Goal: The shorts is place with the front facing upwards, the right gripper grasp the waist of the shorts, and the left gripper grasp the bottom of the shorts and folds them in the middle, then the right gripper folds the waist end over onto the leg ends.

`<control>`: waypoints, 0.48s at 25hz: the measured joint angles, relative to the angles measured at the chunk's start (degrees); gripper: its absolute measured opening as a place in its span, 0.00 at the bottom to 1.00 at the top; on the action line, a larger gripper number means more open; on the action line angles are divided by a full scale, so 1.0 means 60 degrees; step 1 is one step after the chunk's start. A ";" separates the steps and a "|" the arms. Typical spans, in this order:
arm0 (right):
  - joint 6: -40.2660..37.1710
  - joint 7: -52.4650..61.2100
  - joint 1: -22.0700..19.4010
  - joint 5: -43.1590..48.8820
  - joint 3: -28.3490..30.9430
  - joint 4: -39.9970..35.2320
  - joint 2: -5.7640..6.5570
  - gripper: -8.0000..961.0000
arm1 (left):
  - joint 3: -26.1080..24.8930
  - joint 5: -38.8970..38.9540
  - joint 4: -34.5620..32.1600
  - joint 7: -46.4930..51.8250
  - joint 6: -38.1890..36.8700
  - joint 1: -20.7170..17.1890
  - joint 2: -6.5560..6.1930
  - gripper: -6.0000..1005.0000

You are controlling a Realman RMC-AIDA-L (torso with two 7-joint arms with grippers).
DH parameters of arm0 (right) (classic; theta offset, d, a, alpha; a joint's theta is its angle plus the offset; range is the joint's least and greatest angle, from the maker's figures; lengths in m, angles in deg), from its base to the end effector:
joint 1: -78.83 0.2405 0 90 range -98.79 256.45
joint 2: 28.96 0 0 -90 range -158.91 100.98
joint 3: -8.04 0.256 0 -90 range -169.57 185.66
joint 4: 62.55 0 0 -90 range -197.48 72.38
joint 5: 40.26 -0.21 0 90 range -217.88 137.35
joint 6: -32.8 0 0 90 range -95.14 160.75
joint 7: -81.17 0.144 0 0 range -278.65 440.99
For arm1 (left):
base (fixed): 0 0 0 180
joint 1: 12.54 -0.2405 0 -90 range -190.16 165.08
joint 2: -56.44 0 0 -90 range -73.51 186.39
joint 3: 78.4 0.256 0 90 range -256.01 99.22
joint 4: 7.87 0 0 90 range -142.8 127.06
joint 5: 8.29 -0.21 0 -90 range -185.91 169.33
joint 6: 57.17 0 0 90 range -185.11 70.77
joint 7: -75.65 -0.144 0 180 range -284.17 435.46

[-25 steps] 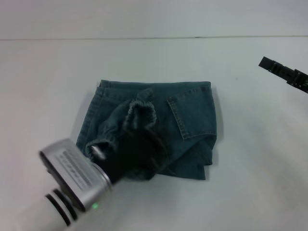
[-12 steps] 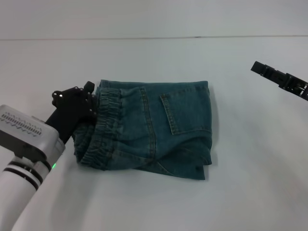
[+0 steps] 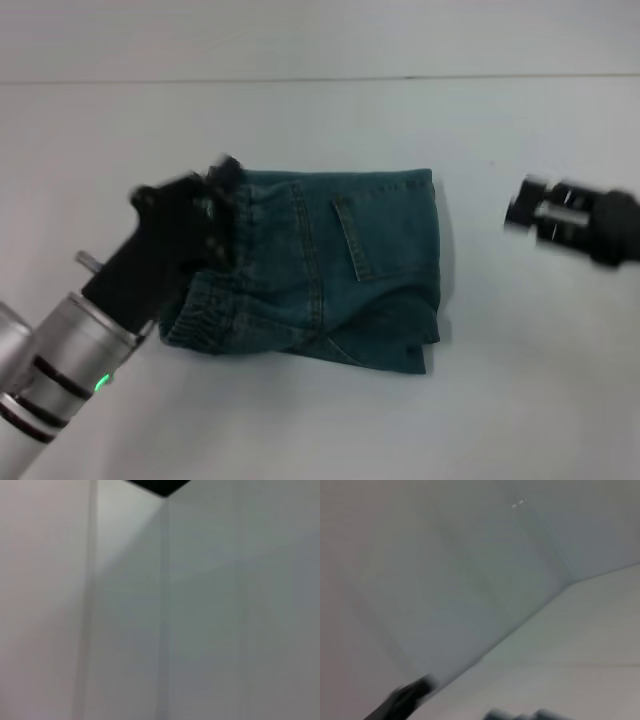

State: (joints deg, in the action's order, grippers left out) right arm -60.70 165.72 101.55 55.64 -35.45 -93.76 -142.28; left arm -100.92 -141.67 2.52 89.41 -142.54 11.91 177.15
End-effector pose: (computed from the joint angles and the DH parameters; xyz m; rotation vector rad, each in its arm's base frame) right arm 0.2930 0.3035 0.0387 -2.5078 0.8963 1.0211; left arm -0.2552 0.2795 -0.0669 -1.9931 -0.2919 -1.0823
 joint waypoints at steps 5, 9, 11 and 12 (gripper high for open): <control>-0.0391 -0.0316 -0.0165 0.1544 0.0009 -0.1620 -0.0705 0.66 | 0.0844 -0.0714 -0.1103 0.3775 -0.0352 0.0468 -0.0099 0.04; -0.0158 -0.0272 -0.0105 0.2447 -0.0037 -0.2489 -0.1112 0.72 | 0.1824 -0.1026 -0.2209 0.5256 -0.0674 0.0896 -0.0029 0.06; -0.0152 -0.0264 -0.0015 0.2479 -0.0051 -0.2501 -0.1110 0.80 | 0.2329 -0.1040 -0.2993 0.5861 -0.0770 0.1091 0.0115 0.07; -0.0173 -0.0262 0.0013 0.2432 -0.0050 -0.2508 -0.1104 0.84 | 0.2742 -0.1016 -0.4461 0.6502 -0.1153 0.1285 0.0455 0.10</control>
State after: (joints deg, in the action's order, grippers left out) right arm -61.74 164.15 101.63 70.24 -35.75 -108.81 -148.90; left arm -84.47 -147.77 -24.25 128.42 -149.46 19.63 179.88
